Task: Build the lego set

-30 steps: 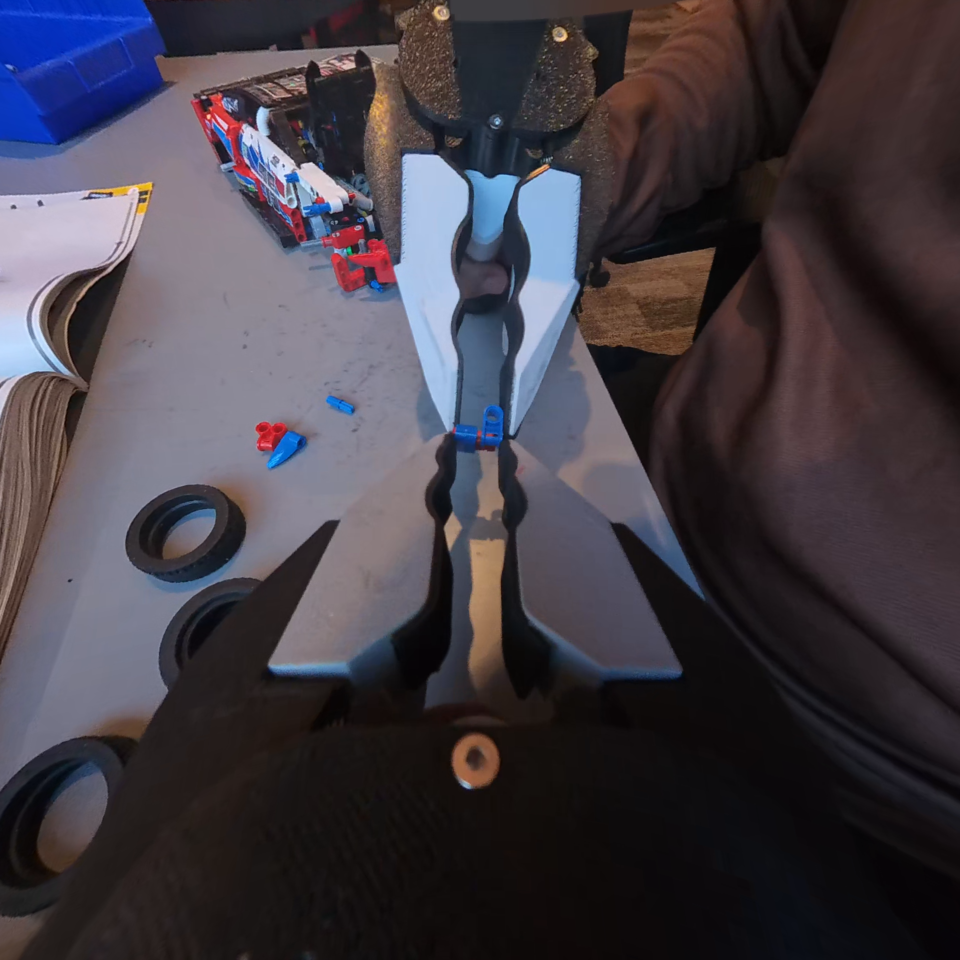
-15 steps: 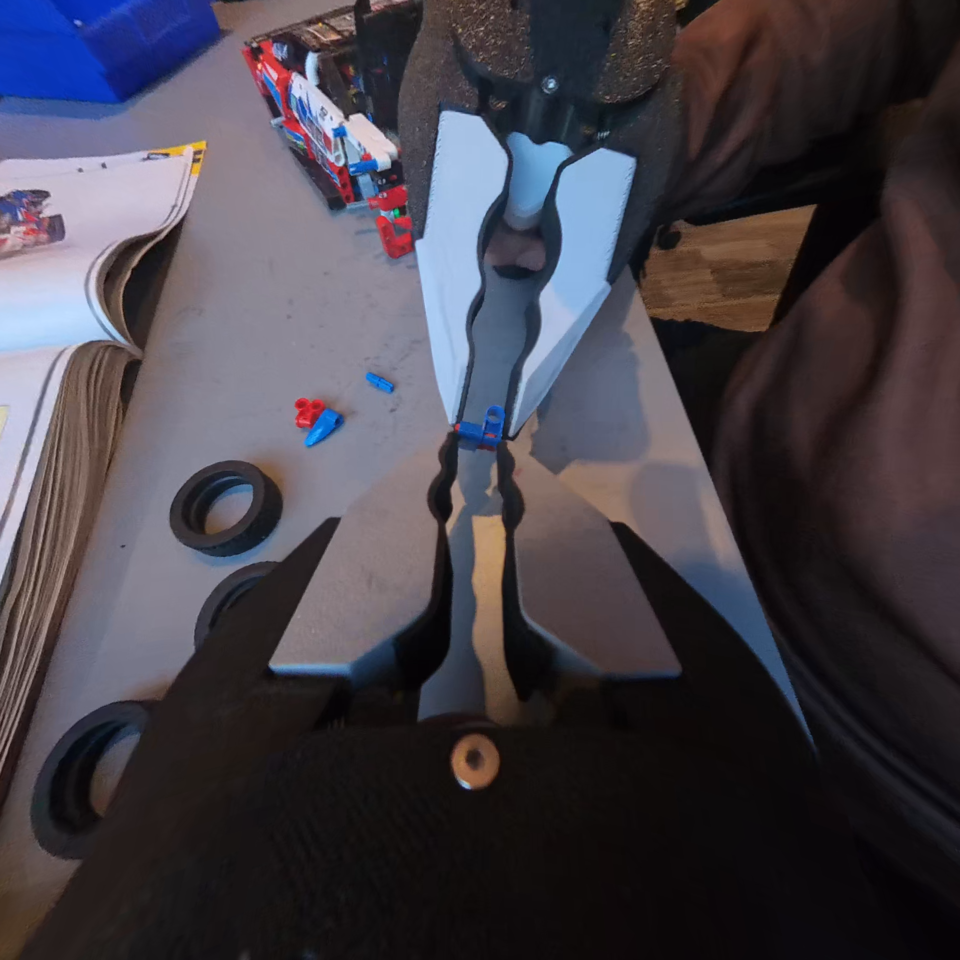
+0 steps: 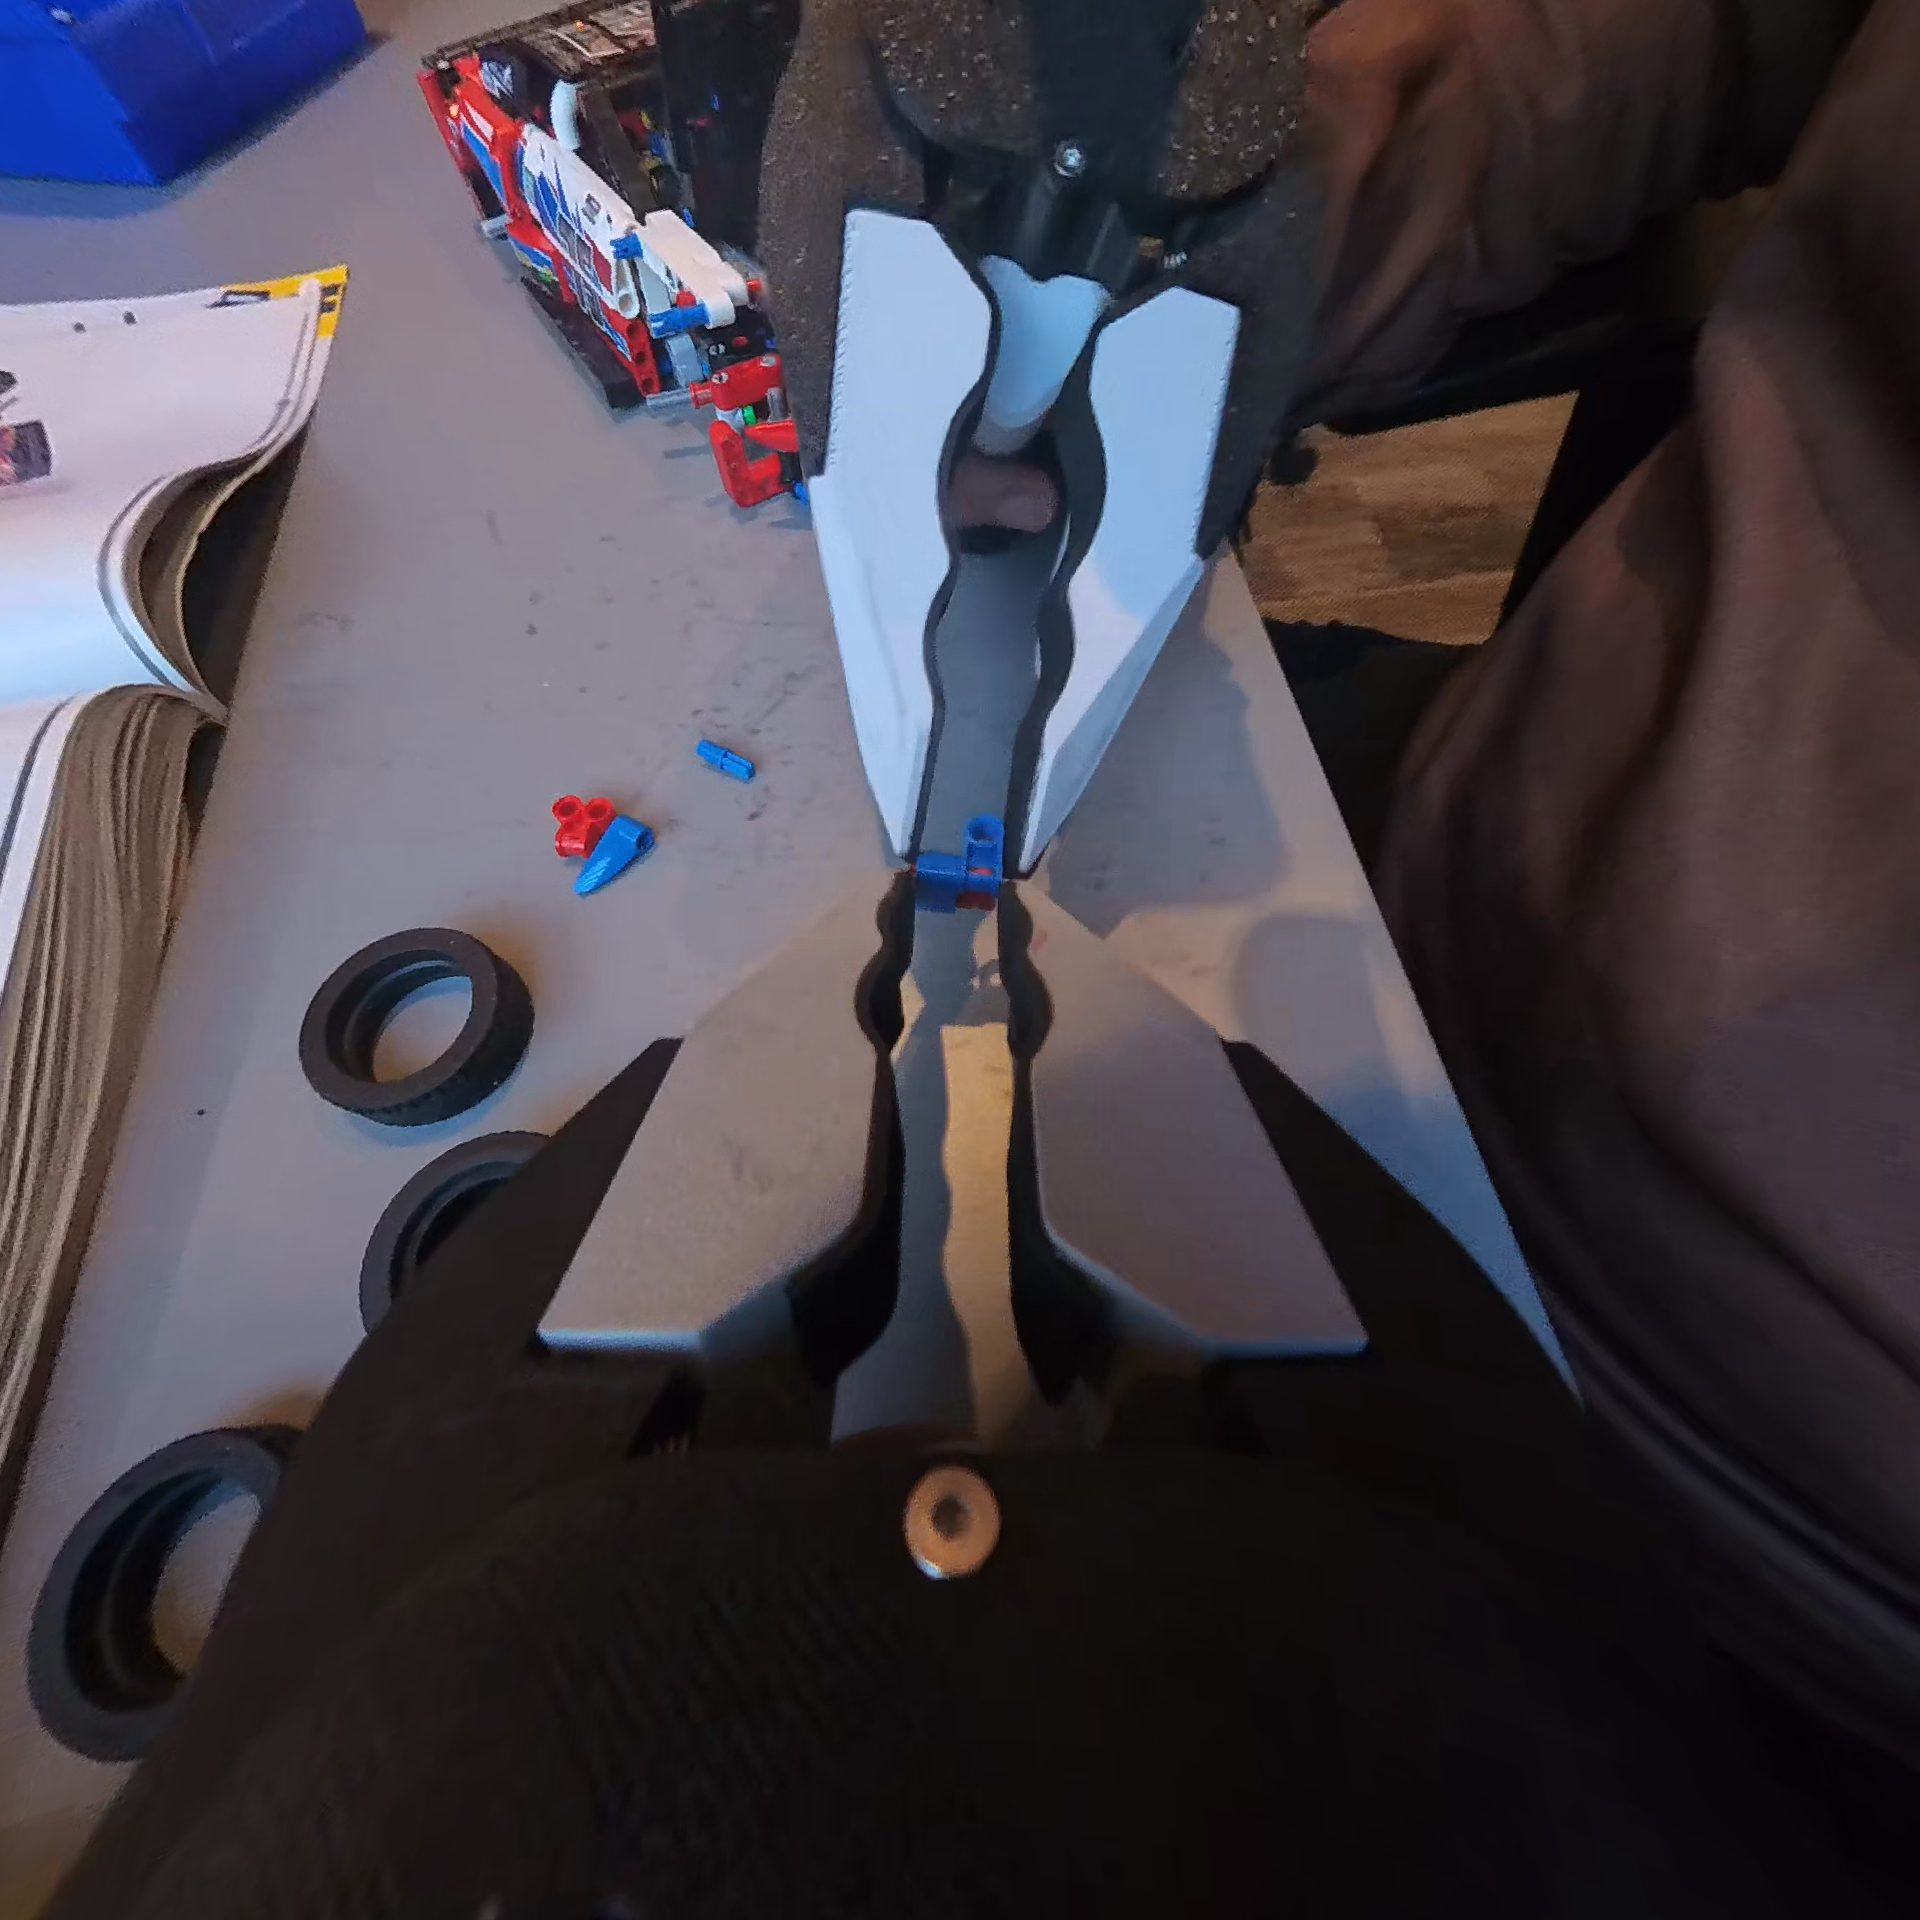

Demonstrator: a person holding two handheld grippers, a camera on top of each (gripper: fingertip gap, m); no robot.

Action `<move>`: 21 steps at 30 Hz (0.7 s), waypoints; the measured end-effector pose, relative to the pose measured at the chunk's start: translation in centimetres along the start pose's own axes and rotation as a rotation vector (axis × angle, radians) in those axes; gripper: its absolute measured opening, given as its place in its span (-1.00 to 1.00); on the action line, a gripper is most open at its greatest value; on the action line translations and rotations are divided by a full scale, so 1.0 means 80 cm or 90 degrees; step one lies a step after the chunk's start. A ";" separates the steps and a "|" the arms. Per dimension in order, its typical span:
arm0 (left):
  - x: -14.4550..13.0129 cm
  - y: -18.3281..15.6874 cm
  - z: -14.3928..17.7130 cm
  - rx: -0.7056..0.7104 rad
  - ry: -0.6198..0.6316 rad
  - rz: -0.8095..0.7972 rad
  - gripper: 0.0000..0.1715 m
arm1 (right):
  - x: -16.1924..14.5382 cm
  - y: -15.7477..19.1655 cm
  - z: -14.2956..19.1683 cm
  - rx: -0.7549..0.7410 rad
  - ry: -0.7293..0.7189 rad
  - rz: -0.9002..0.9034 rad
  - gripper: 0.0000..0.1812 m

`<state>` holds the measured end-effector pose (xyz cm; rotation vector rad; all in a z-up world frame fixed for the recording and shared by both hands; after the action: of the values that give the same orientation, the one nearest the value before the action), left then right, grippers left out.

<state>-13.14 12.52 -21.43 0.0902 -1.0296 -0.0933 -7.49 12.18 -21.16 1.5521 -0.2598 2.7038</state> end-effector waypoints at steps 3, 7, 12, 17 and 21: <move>-0.002 -0.009 0.000 -0.007 0.014 -0.043 -0.86 | -0.001 0.006 -0.002 0.021 0.009 0.002 -0.83; -0.019 -0.027 -0.011 -0.060 0.100 -0.114 -0.86 | -0.012 0.025 -0.015 0.075 0.078 0.044 -0.85; -0.021 -0.034 -0.009 -0.075 0.102 -0.149 -0.86 | -0.013 0.032 -0.018 0.093 0.090 0.058 -0.85; -0.022 -0.041 -0.008 -0.081 0.105 -0.187 -0.86 | -0.012 0.038 -0.018 0.116 0.089 0.059 -0.86; -0.025 -0.043 -0.011 -0.071 0.120 -0.207 -0.88 | -0.012 0.039 -0.019 0.123 0.095 0.052 -0.88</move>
<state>-13.52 9.37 -24.01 0.1616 -0.8122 -0.4305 -8.63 9.36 -23.15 1.3982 -0.0608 2.9687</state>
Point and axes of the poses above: each gripper's, where its closed fingertips meet, z back along the fingers, x out of its top, y = z × x across the jaws, the point moved 4 cm from there along z, back along the fingers, and after that the axes turned 5 degrees about -z, right-handed, at the moved point
